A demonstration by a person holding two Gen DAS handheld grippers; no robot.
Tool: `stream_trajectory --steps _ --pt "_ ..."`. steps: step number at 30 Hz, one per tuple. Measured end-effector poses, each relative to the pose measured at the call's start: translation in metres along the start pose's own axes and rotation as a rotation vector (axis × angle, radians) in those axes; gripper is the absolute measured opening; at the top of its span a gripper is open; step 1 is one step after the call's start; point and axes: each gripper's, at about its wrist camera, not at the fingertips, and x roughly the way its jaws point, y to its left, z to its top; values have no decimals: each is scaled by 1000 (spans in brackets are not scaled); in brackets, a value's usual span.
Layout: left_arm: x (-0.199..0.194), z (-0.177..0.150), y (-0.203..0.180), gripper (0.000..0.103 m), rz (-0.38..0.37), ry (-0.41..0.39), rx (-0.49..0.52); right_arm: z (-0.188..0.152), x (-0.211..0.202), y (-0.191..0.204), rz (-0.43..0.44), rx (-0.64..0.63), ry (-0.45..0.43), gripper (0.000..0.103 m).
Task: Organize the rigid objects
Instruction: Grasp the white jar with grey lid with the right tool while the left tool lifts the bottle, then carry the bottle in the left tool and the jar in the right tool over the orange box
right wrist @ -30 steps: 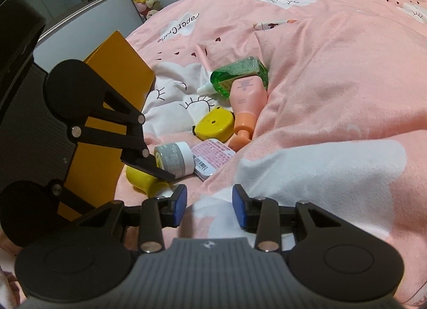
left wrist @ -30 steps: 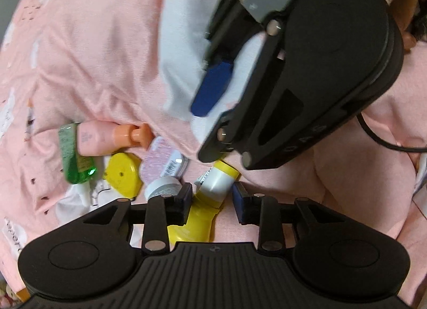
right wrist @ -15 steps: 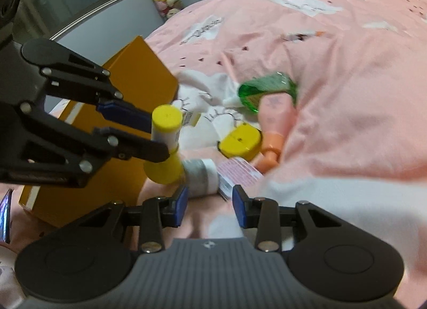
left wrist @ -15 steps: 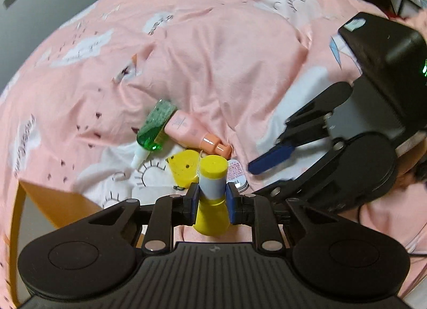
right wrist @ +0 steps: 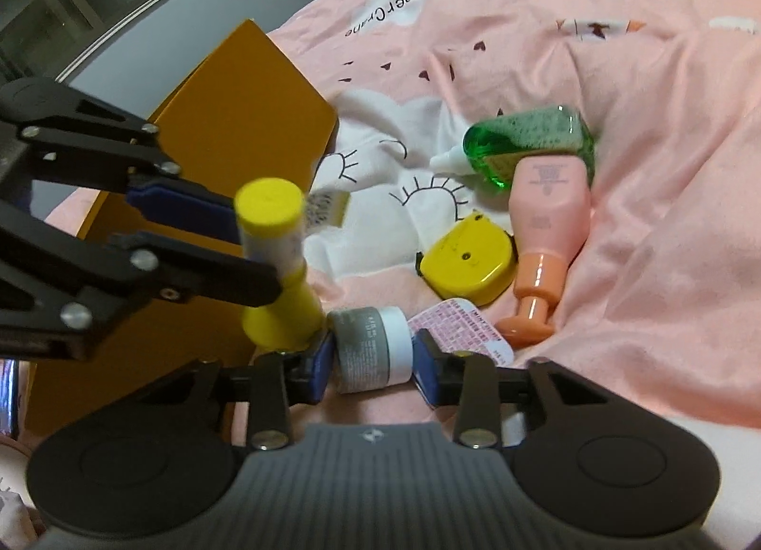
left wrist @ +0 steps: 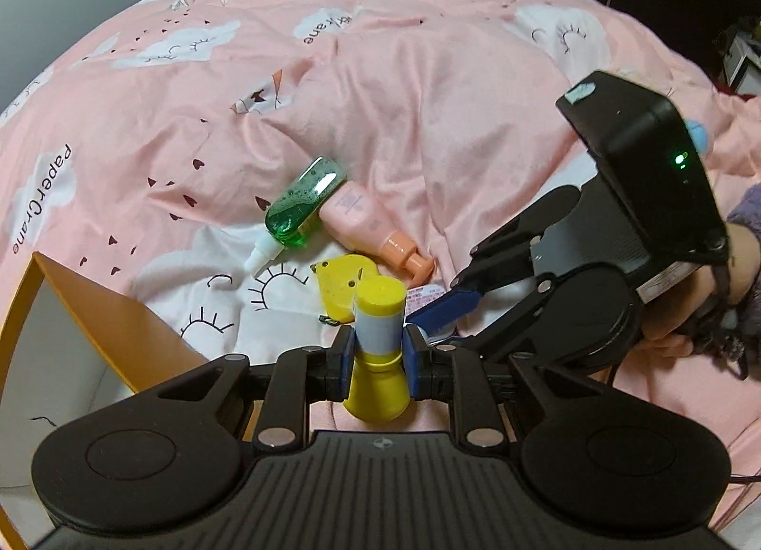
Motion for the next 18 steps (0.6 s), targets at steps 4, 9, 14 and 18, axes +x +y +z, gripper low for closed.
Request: stream_trajectory --steps 4,9,14,18 --pt "-9 1 -1 23 -10 -40 -20 -1 -5 4 -14 -3 -15 35" --pt "-32 2 -2 23 -30 -102 -55 -1 -25 13 -44 -29 -49 35" --pt "-76 -3 3 24 -45 -199 -107 10 -57 34 -53 -101 -99 35" --pt "-112 -14 11 23 -31 -261 -139 26 -82 62 -17 -190 -117 35"
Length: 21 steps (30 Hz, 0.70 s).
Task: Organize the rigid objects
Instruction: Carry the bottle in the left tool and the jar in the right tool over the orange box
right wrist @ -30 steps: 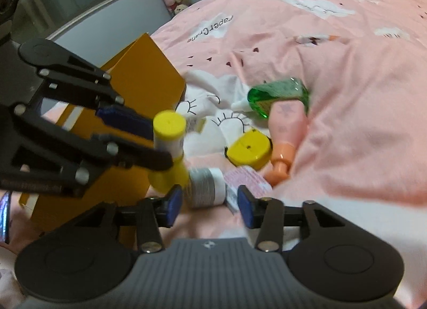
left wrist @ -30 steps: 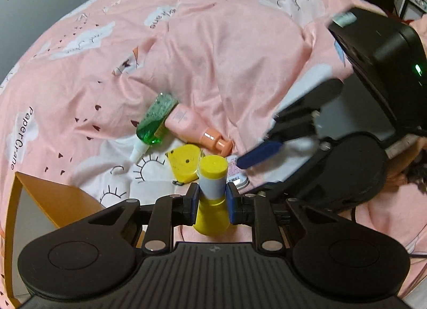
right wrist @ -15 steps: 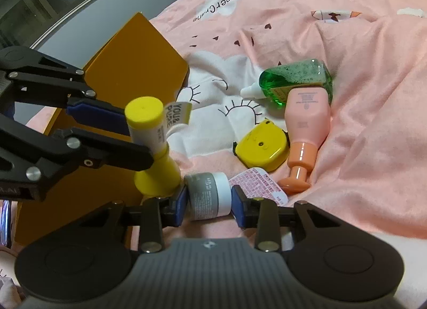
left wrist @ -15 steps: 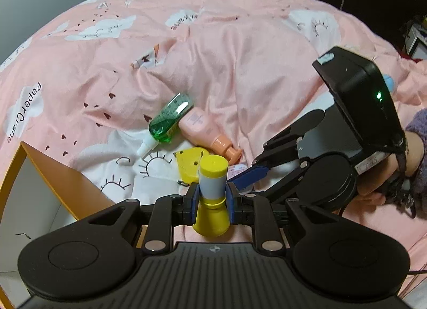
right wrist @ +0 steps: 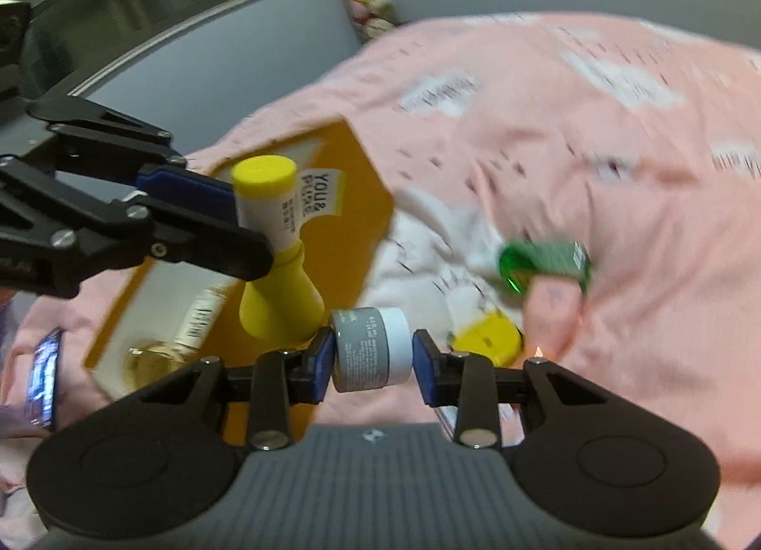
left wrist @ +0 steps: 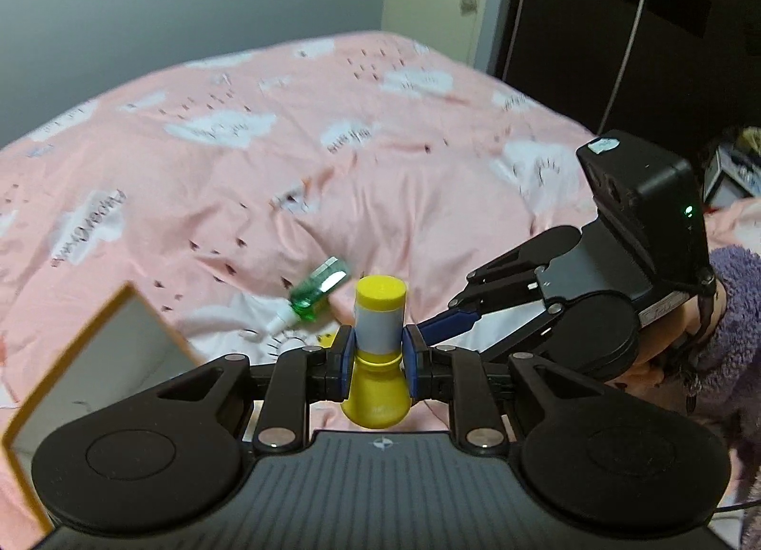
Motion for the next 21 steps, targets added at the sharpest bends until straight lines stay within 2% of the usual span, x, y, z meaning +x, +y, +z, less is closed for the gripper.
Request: stream_trajectory --steps 5,8,11,17,21 --pt "-31 -15 15 23 36 -9 -31 31 -12 39 45 -159 2 35" --pt "-39 -31 24 23 61 7 -61 45 -8 67 79 -278 44 35" --pt "-41 -51 36 23 65 21 -114 54 5 97 102 -423 131 34" --pt "-32 -85 58 23 35 39 -211 54 52 148 149 -707 378 34" --pt "-26 -100 73 23 21 30 -267 56 88 161 153 -805 549 34"
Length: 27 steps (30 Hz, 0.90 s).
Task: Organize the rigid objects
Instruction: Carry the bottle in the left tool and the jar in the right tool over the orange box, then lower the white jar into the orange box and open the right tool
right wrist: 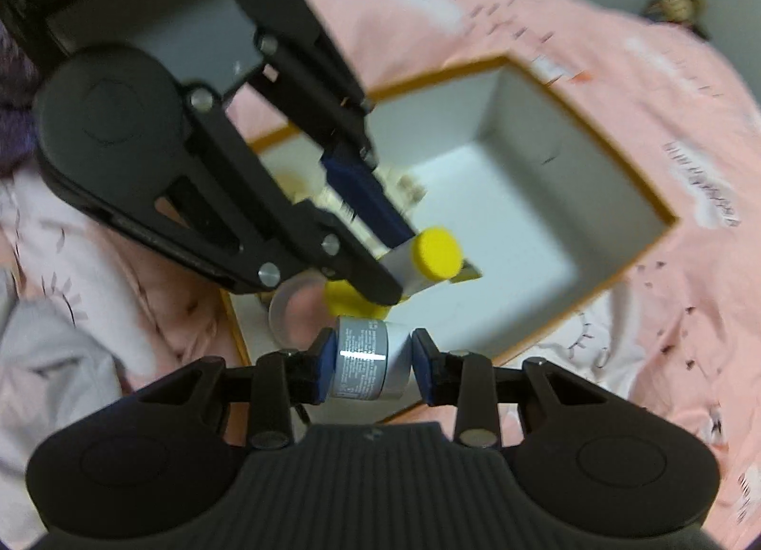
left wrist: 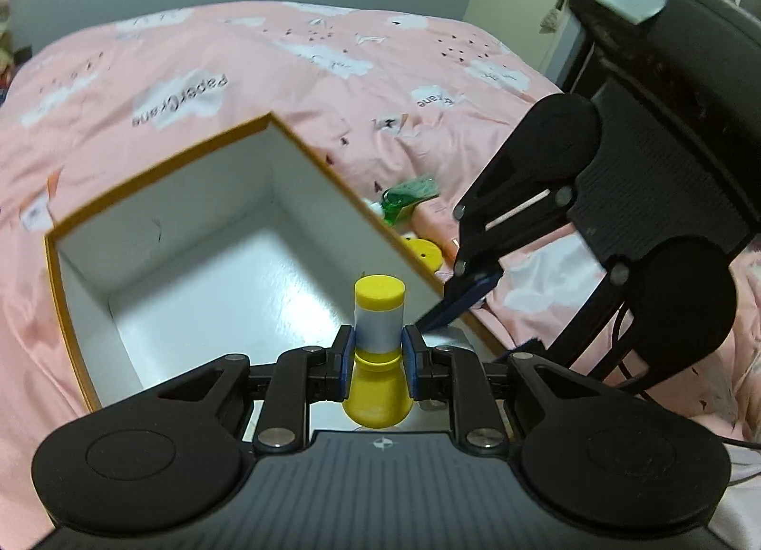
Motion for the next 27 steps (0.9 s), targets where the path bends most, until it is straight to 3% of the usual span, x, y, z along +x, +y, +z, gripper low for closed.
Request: stream_trajectory --steps 6,11,18,23,27 --pt "9 -7 16 23 -22 0 -36 24 44 -3 62 -150 251 33" --pt "18 -11 25 23 -44 0 -50 28 67 4 142 -228 361 33" --pt "34 -15 34 23 -67 17 -73 26 91 1 226 -262 455 33" --pt "40 -16 34 23 -81 28 -81 29 101 -6 289 -261 470 34" --pt "45 -17 35 23 -86 40 -85 30 100 -7 277 -267 457 36"
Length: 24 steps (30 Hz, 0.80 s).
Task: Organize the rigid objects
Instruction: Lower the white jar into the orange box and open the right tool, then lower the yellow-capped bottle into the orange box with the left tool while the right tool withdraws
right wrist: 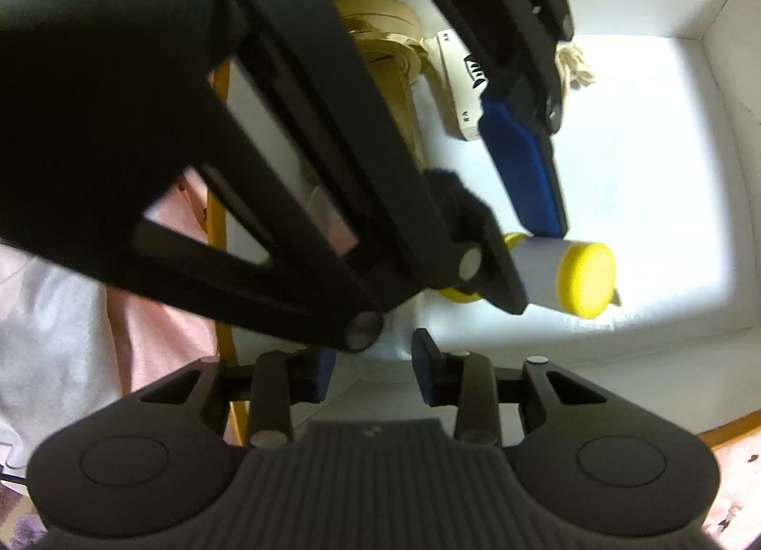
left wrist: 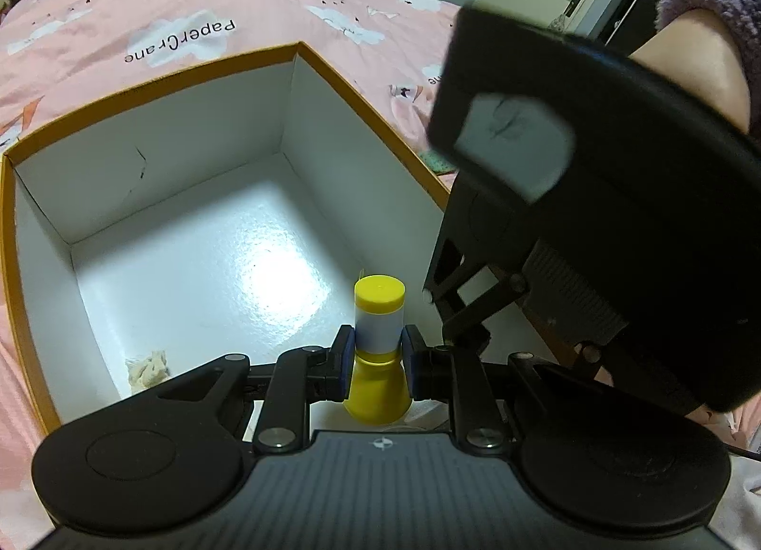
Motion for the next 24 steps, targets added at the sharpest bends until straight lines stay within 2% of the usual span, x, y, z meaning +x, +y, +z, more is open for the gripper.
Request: stream_trajectory --steps 7,12,15,17,20,24 --pt "7 1 1 23 -3 5 -29 -21 -21 8 -127 23 -53 38" --pt "11 1 -2 23 18 14 -51 -45 -54 23 -207 64 -178 46" --pt "15 1 -6 23 52 23 -89 -60 -74 32 -281 119 -245 48" --pt "17 0 -9 23 53 20 -104 -70 -88 37 -305 177 -302 62" --pt "19 -1 -16 23 68 13 -107 -88 -96 49 -403 229 -346 63" --pt "25 -5 -27 23 100 -6 -100 -110 -103 54 -428 329 -385 63"
